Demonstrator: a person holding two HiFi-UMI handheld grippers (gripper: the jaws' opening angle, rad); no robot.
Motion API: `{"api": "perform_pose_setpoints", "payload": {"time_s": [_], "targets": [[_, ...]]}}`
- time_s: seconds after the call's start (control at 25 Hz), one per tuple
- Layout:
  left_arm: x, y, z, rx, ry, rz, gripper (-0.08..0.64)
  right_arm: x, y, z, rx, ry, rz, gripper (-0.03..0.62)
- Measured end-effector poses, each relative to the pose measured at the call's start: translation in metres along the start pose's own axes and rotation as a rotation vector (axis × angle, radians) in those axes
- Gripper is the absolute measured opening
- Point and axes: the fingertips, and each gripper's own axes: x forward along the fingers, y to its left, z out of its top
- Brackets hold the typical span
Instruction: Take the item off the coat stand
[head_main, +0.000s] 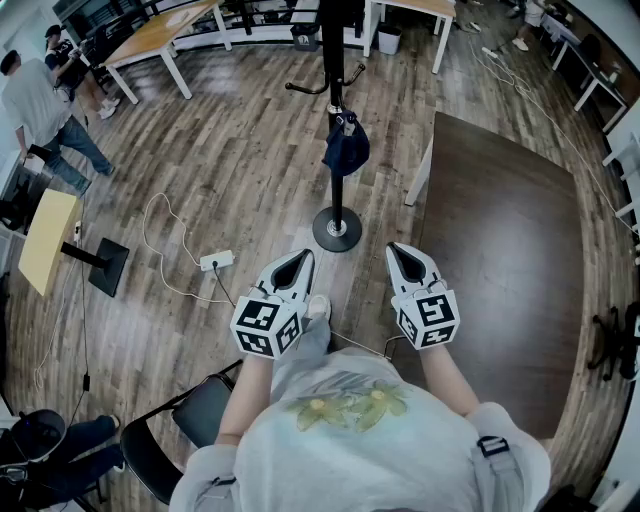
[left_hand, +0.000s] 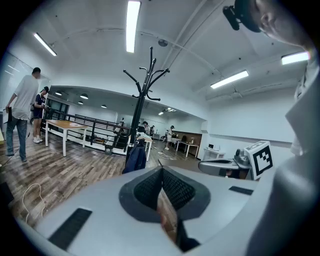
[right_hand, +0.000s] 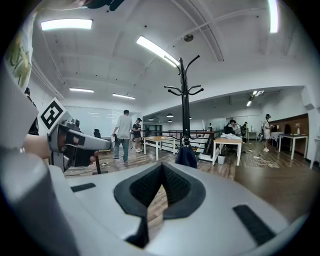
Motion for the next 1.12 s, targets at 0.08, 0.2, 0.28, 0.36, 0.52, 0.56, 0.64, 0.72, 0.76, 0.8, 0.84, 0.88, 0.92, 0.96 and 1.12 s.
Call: {"api": "perform_pose_setpoints", "payload": {"time_s": [0.08, 0.2, 0.28, 0.36, 0.52, 0.56, 0.64, 0.72, 0.76, 0.8, 0.84, 0.88, 0.92, 0.96, 1.12], "targets": [[0.0, 0.001, -0.002, -0.003, 0.003, -0.001, 0.015, 0.002, 0.0, -0.001, -0.001, -0.002, -0.005, 0.006], [0.0, 0.005, -0.003, -0.009, 0.005, 0.001, 0.015, 0.006, -0.001, 0.003, -0.018, -0.013, -0.011, 0.006], [0.0, 0.009, -0.002, -0.015, 0.005, 0.004, 0.015, 0.01, -0.001, 0.008, -0.03, -0.02, -0.01, 0.006], [0.001, 0.014, -0.002, -0.019, 0.006, 0.007, 0.015, 0.015, -0.001, 0.012, -0.036, -0.025, -0.008, 0.006], [0.003, 0.021, -0.003, -0.027, 0.012, 0.012, 0.015, 0.024, -0.003, 0.019, -0.04, -0.036, -0.007, 0.008], [0.004, 0.022, -0.003, -0.028, 0.013, 0.012, 0.015, 0.026, -0.003, 0.021, -0.041, -0.039, -0.008, 0.008], [0.005, 0.025, -0.002, -0.029, 0.016, 0.013, 0.015, 0.03, -0.005, 0.025, -0.043, -0.045, -0.01, 0.008], [0.008, 0.026, -0.002, -0.029, 0.019, 0.013, 0.015, 0.034, -0.008, 0.028, -0.042, -0.049, -0.012, 0.008], [0.01, 0.027, -0.001, -0.029, 0.021, 0.013, 0.015, 0.036, -0.01, 0.03, -0.041, -0.051, -0.013, 0.008], [0.011, 0.028, 0.0, -0.029, 0.022, 0.012, 0.015, 0.037, -0.011, 0.031, -0.04, -0.053, -0.015, 0.008], [0.013, 0.029, 0.001, -0.029, 0.024, 0.011, 0.015, 0.039, -0.012, 0.033, -0.039, -0.053, -0.016, 0.008], [0.014, 0.03, 0.002, -0.028, 0.025, 0.009, 0.015, 0.041, -0.013, 0.034, -0.038, -0.054, -0.018, 0.008], [0.016, 0.031, 0.003, -0.028, 0.026, 0.007, 0.015, 0.042, -0.014, 0.035, -0.038, -0.055, -0.02, 0.008], [0.017, 0.032, 0.003, -0.027, 0.027, 0.006, 0.015, 0.044, -0.015, 0.035, -0.038, -0.056, -0.022, 0.008], [0.025, 0.036, 0.004, -0.024, 0.03, 0.004, 0.015, 0.05, -0.019, 0.036, -0.032, -0.063, -0.024, 0.011]]}}
